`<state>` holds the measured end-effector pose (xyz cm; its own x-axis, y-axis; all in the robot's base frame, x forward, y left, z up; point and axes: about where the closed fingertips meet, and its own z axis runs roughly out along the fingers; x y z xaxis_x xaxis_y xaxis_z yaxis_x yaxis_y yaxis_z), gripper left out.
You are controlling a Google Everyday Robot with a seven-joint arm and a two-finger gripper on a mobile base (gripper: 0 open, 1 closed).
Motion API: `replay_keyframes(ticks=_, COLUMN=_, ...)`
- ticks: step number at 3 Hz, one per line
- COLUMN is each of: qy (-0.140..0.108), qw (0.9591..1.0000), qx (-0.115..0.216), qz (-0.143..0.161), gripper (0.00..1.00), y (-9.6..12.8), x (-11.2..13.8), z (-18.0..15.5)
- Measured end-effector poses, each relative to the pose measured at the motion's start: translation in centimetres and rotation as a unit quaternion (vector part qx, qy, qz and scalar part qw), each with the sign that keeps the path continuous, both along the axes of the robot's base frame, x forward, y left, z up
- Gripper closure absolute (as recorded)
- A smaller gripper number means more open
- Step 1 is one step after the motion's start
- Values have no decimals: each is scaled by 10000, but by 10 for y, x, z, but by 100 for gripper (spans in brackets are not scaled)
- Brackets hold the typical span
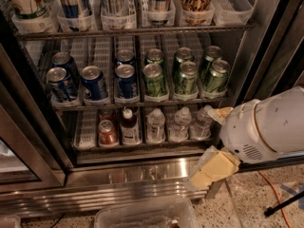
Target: Pick pepsi can from middle shelf of fridge
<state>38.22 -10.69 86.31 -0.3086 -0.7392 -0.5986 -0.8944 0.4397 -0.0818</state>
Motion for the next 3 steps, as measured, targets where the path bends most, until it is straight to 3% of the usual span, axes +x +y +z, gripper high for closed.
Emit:
replay_keyframes(ticks=1, qy=-100, qw=9999, qx=9, qz=-123, gripper=0, y=1, x=4, z=1)
replay_keyframes(ticks=2, qy=-431, qw=9984, qx=259, qz=-250, gripper=0, y=15, x=9, z=-4)
replay_keyframes(ticks=3, qy=-1043, qw=9911, qx=739, qz=-377, gripper=0, y=38, x=27, z=-3)
